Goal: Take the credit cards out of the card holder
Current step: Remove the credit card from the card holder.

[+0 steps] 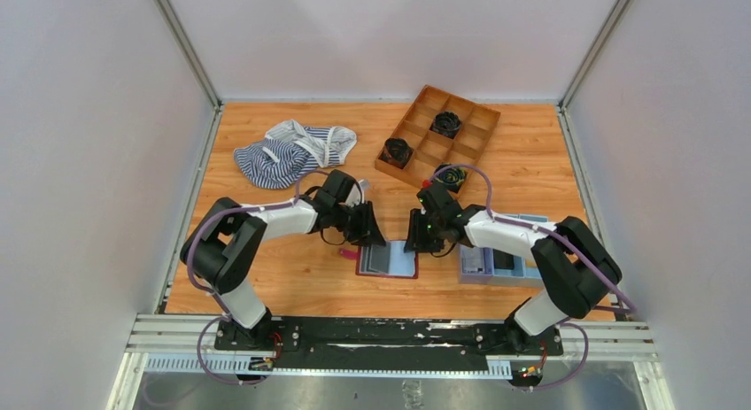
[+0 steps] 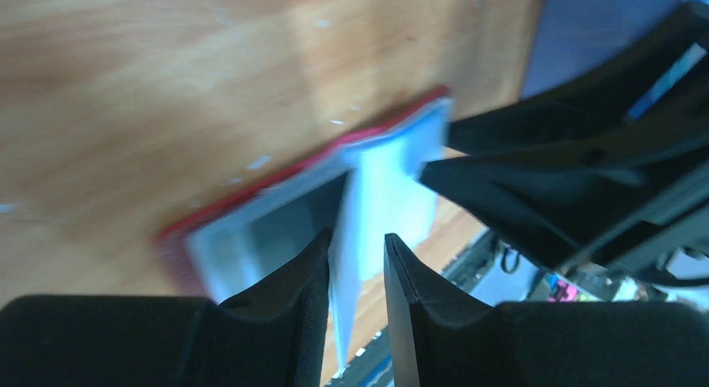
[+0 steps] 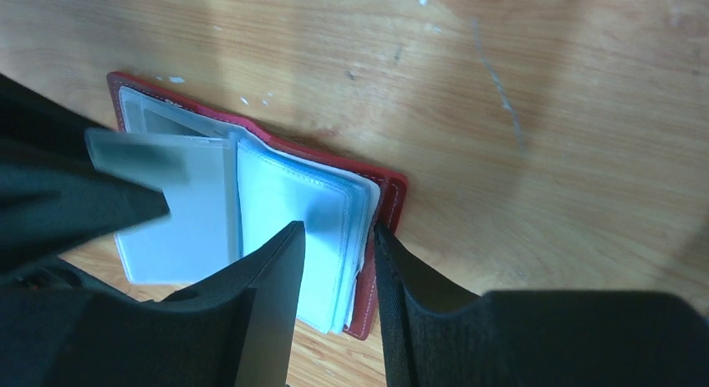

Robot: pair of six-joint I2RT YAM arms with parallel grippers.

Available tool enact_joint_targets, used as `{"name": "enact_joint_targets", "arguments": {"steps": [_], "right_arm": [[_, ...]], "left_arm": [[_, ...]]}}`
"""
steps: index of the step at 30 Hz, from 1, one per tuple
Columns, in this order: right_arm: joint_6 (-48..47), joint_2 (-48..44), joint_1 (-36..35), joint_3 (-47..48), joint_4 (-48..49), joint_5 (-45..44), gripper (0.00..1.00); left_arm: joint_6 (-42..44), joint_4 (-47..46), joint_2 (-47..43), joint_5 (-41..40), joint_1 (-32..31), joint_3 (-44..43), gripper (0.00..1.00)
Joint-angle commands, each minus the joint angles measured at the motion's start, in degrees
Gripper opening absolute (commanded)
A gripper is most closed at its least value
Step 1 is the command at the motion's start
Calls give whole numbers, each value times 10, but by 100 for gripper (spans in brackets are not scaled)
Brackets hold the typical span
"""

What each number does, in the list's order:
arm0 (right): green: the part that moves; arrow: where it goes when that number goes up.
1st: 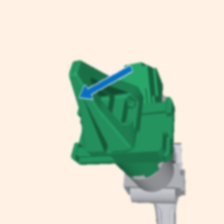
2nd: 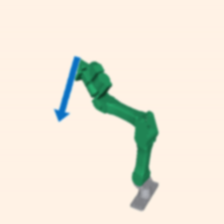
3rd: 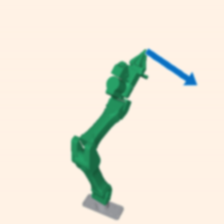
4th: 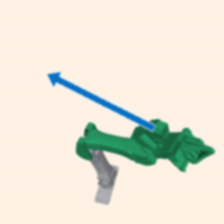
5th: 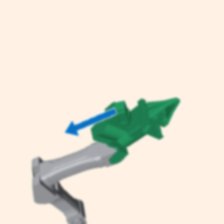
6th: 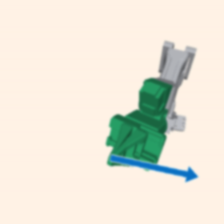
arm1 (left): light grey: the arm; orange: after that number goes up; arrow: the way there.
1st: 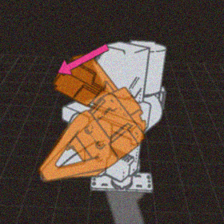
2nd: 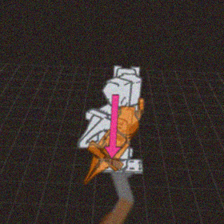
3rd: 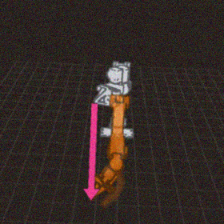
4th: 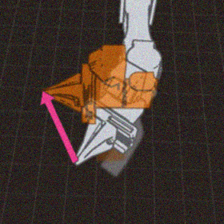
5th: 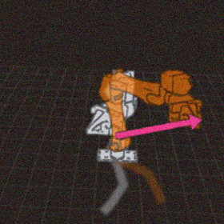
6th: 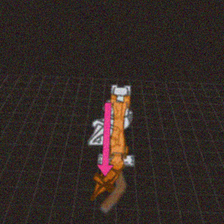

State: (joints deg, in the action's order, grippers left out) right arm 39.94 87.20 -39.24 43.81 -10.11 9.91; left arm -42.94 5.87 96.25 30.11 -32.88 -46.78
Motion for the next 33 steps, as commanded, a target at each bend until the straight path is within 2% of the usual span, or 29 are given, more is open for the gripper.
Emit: {"name": "enact_joint_targets", "arguments": {"steps": [1,10,17,21,24,28,33], "right_arm": [[11,40,-5,-23,24,-5,41],[16,8,1,-28,8,-14,41],[-8,-122,47,-47,-78,-58,42],[-29,-180,55,-36,-121,-74,43],[-34,-195,55,-23,-130,-54,43],[-20,-186,43,-25,-82,1,43],[36,-150,9,-55,43,78,42]], "left_arm": [[-41,-51,-31,76,-29,-3,32],[-50,-51,-35,83,-54,-11,32],[-44,-51,-14,78,-62,-22,32],[-11,5,-26,44,-62,-46,32],[4,36,-34,22,-62,-57,32],[-2,43,-28,16,-62,-52,32],[0,55,-23,-6,-55,-37,33]]}}
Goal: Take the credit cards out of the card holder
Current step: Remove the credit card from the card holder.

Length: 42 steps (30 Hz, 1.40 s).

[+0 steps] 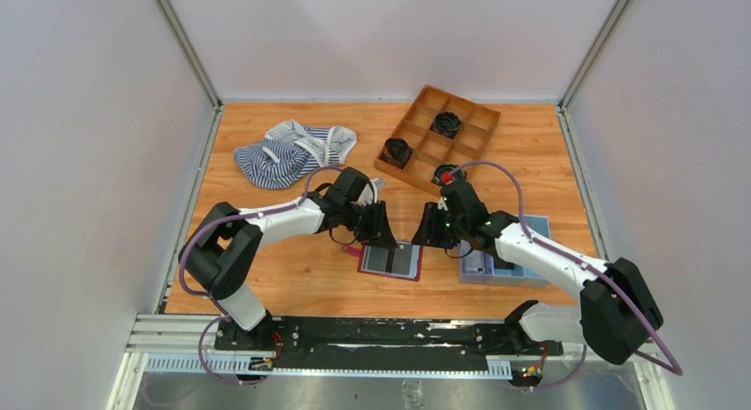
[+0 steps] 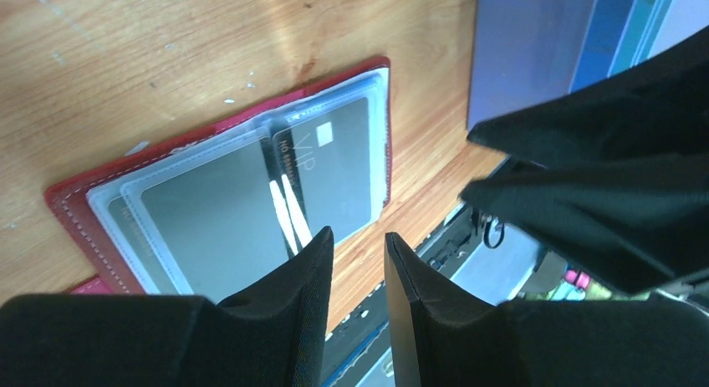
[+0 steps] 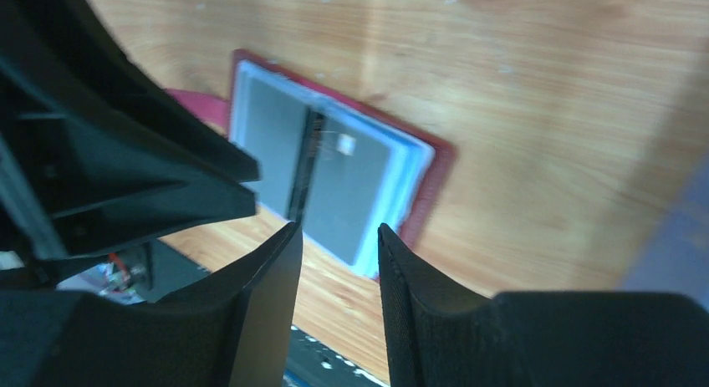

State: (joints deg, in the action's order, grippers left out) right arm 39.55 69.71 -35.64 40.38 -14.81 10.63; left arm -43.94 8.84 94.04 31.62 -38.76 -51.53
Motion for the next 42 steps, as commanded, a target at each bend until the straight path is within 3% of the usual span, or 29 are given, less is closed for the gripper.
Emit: {"name": "enact_joint_targets", "arguments": {"steps": [1,19,42], "right_arm": [[48,35,-33,-23,110,80,42],[73,140,-28,-70,162,45,41],[91,111,9,-153,211,55,40]], "left_arm": [[11,28,-3,-27,7,15,32],[-27,-73,43,53,26,60,33],[-41,-104,70,68,20,56,31]]}}
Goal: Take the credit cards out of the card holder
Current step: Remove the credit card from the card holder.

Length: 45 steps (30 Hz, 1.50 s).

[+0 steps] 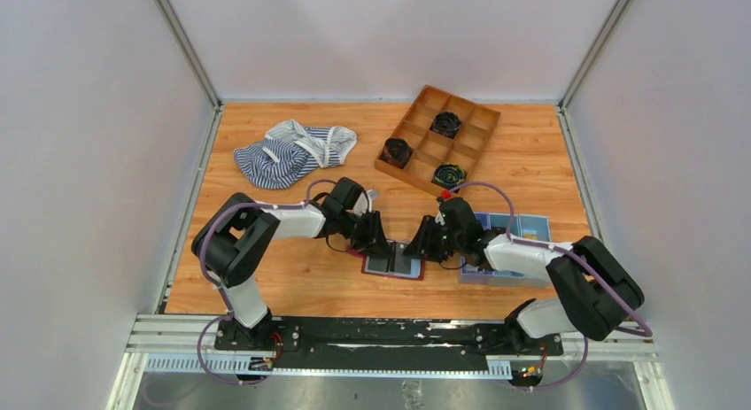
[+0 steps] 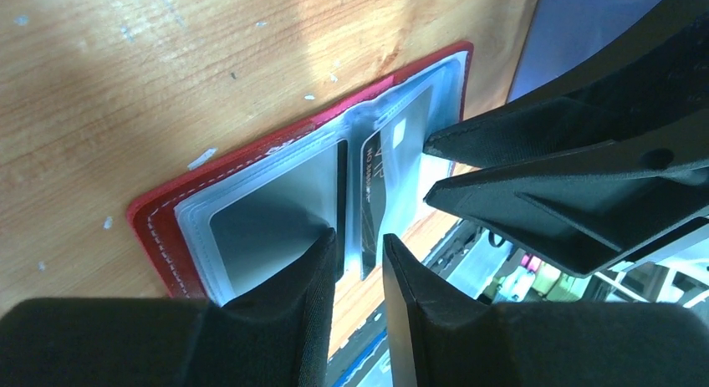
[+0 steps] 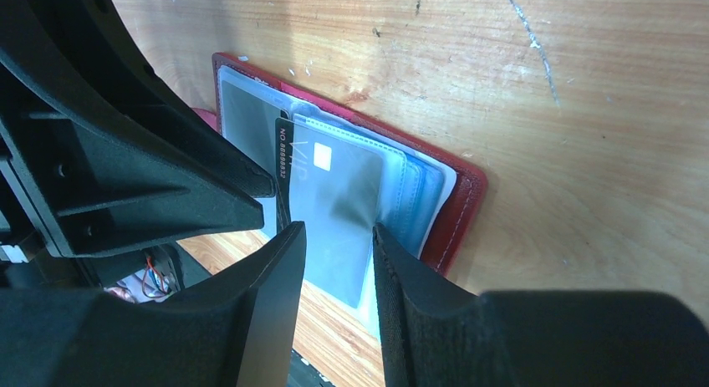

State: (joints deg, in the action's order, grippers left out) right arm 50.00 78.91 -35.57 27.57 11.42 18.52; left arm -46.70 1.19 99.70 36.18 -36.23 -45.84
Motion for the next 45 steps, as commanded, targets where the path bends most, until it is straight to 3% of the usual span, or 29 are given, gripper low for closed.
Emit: {"name": "enact_joint_targets", "arguments": {"steps": [1,12,19,25,39,45], "right_arm": [[-12,21,9,-25,-49,-23,40],[-8,27,9,-27,-35,-15,40],[-8,30,9,-28,-34,-16,40],[-6,32,10,-31,-38,-19,40],[-19,3,21,-10,-71,4,40],[-55,-65,21,48,-151,12,56]], "left_arm": [[-18,-33,16,25,-7,-2,30],[-35,-47,34,24,-19,-14,24],[-45,-52,29,10,-21,-14,0],[-44,-52,7,6,-14,-1,0],[-18,-52,-69,32,73,76,0],[-7,-52,-97,64,77,63,0]]}}
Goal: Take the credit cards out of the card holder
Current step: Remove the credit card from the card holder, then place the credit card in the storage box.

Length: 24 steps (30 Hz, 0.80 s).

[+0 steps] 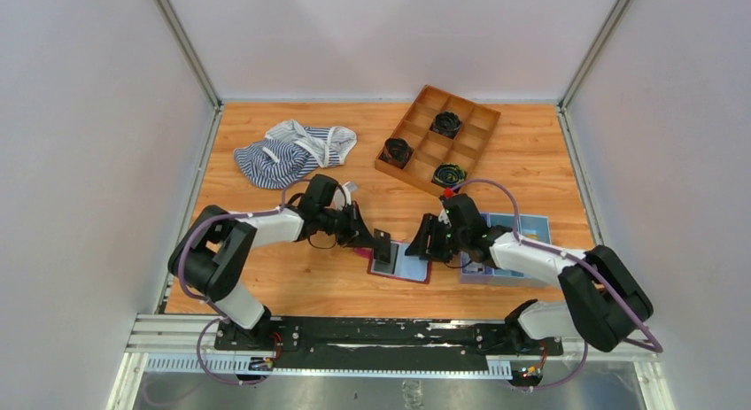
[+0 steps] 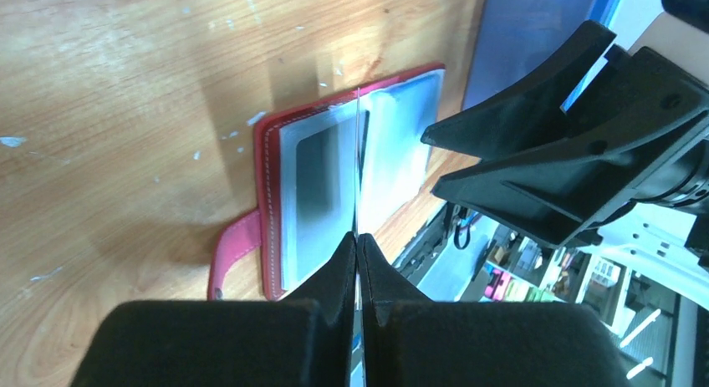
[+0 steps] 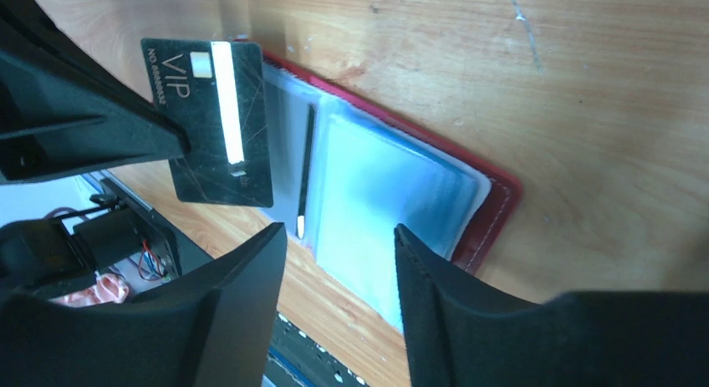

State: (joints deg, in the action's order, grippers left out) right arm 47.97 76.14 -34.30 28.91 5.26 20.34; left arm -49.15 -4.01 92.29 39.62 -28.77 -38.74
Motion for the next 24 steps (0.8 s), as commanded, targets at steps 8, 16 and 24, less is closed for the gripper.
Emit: {"name": "enact_joint_targets", "arguments": {"steps": [8,16,24], "right_arm": [[1,-53,38,36,4,95,62],[71,-54,49,9,143,160,65],[129,-33,58,-6,248,198,54]], "left_arm": [[10,0,-59,59,2,-41,0],[-4,1,-69,101,2,-72,0],[-14,1,-82,107,2,-80,0]]}}
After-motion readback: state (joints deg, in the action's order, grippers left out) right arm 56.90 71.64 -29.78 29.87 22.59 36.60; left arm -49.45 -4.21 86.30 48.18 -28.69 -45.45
